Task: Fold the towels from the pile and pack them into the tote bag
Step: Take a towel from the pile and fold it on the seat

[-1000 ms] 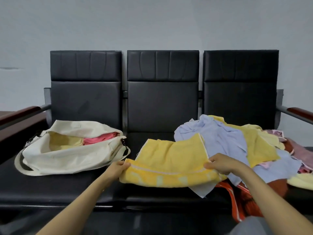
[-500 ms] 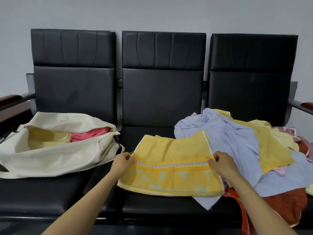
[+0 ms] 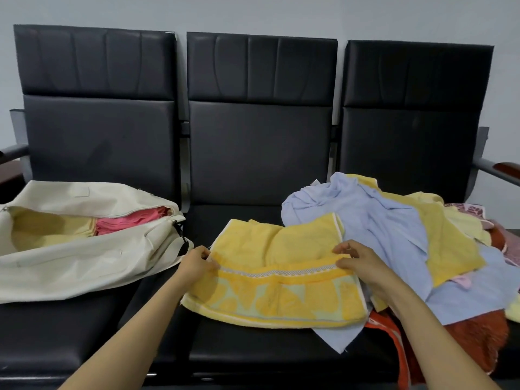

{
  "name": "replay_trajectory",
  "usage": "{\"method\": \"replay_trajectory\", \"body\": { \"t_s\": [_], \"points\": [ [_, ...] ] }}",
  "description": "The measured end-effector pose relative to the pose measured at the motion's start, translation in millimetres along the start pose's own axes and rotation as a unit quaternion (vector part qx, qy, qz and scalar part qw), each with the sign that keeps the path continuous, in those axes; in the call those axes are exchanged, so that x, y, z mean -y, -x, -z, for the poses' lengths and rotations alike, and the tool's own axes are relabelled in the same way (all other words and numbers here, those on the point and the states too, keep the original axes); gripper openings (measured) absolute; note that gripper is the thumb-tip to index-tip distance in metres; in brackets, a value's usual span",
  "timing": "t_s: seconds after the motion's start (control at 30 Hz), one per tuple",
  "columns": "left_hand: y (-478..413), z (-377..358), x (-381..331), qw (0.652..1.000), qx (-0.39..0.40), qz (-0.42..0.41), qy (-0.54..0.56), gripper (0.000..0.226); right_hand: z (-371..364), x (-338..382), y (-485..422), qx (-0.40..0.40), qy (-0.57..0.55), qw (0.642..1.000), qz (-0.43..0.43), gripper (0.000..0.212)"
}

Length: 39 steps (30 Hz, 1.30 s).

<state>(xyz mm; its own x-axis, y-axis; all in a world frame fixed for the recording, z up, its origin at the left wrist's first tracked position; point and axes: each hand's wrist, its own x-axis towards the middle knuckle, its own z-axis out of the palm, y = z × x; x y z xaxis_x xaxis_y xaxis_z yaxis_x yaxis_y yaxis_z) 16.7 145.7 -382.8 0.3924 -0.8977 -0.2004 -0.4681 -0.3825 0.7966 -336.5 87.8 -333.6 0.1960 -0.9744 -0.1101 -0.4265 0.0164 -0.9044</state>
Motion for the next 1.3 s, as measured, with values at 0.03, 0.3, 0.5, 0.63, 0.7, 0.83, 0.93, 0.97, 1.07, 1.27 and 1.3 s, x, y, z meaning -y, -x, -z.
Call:
{"method": "replay_trajectory", "body": {
  "t_s": [0.03,0.3,0.5,0.63,0.7,0.83,0.93,0.97,1.07,1.27,1.3],
  "points": [
    [0.6,2.9,-2.2,0.999,0.022,0.009,0.038,0.026,0.7,1.8,1.7,0.021,-0.017,1.000,-0.007,0.031],
    [14.0,31.8,-14.3,0.943,0.242,0.012,0.228,0.064,7.6,15.3,8.7,0.089,-0.095,0.992,0.004,0.062],
    [35.3,46.8,-19.1,0.949,0.107,-0.089,0.282,0.066,16.2,12.2,20.2,-0.008,-0.063,0.994,0.090,0.071],
    [64.5,69.4,-43.0,0.937,0.069,-0.140,0.312,0.075,27.3,39.9,33.8,-0.040,-0.006,0.986,0.159,0.076],
    [77.8,90.3,-61.5,0.937,0.057,-0.157,0.306,0.079,34.8,70.0,40.8,-0.042,-0.002,0.978,0.202,0.080],
    [103.7,139.8,-104.6,0.946,0.008,-0.218,0.239,0.088,53.4,135.1,58.1,-0.028,-0.079,0.968,0.235,0.085],
    [127.6,171.4,-137.4,0.943,-0.043,-0.265,0.198,0.086,62.3,174.5,71.4,-0.039,-0.091,0.962,0.256,0.085],
    [135.0,181.0,-147.2,0.938,-0.056,-0.278,0.199,0.086,64.5,186.2,76.8,-0.044,-0.095,0.959,0.264,0.084],
    [151.3,205.9,-170.6,0.927,-0.074,-0.311,0.196,0.089,70.2,212.6,89.6,-0.052,-0.096,0.950,0.292,0.082],
    [173.4,235.8,-195.1,0.918,-0.115,-0.333,0.180,0.084,78.4,244.8,106.4,-0.038,-0.131,0.935,0.326,0.079],
    [175.5,239.0,-196.9,0.914,-0.124,-0.337,0.187,0.083,79.2,246.9,107.0,-0.035,-0.132,0.933,0.332,0.079]
  ]
}}
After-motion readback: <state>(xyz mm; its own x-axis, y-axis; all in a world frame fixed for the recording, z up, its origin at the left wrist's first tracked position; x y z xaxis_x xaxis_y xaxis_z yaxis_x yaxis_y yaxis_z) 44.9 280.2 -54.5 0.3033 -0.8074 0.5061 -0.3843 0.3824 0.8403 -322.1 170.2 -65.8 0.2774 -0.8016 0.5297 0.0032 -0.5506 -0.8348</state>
